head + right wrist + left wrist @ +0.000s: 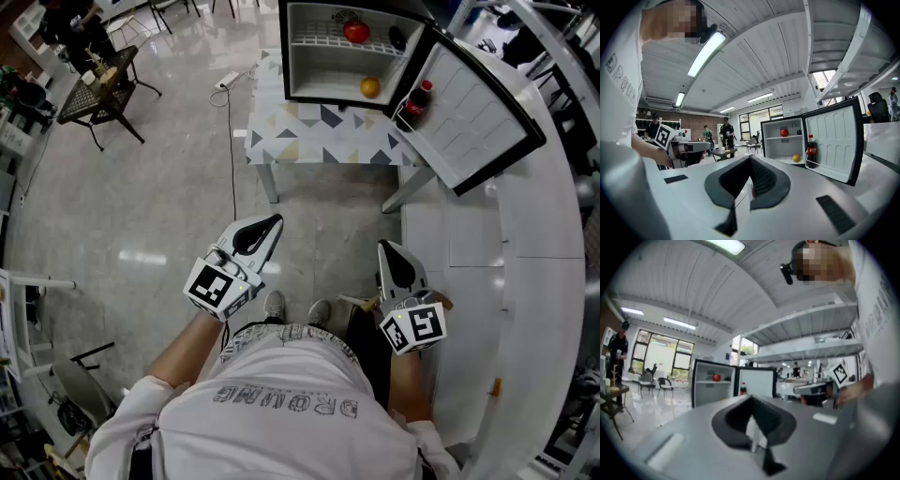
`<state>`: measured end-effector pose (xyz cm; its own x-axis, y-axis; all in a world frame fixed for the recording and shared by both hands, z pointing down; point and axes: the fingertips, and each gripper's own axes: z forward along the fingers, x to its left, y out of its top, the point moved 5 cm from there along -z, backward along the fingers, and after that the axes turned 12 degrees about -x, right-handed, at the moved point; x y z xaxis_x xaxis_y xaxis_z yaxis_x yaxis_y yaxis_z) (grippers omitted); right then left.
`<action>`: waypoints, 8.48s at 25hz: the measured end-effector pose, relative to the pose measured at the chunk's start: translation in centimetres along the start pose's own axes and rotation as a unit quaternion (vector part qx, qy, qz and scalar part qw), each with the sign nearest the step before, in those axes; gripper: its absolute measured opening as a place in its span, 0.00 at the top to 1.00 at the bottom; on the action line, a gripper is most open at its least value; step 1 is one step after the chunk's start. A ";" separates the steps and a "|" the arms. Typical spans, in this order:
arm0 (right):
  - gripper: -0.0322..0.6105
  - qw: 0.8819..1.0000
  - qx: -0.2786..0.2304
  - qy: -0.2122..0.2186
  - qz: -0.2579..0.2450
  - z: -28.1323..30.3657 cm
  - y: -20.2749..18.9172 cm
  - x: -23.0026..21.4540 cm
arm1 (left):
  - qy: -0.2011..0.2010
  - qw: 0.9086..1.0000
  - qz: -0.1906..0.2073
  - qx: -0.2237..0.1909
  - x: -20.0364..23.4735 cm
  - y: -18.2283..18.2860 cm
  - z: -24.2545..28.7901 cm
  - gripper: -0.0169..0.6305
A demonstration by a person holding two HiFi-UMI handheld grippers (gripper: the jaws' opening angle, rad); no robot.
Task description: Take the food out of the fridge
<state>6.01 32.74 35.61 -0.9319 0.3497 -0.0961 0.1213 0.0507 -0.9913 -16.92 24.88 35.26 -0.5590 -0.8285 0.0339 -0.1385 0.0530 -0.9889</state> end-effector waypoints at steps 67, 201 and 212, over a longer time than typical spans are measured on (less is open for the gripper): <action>0.96 0.999 0.019 -0.002 0.038 13.2 -4.2 -10.2 | 0.010 1.000 -0.016 0.021 11.0 -4.9 11.2 0.96; 0.96 0.993 0.039 0.071 0.081 39.0 -6.6 -30.8 | -0.031 0.990 0.057 0.126 31.6 -6.2 54.4 0.42; 0.96 0.994 0.038 0.069 0.071 38.8 -6.1 -30.7 | -0.022 0.992 0.052 0.114 31.6 -5.8 53.2 0.43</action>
<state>20.61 -14.56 41.18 -0.8507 0.4735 -0.2283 0.2176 -0.0783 -0.9729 9.67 -31.23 34.38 -0.5238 -0.8488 -0.0723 0.1104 0.0165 -0.9937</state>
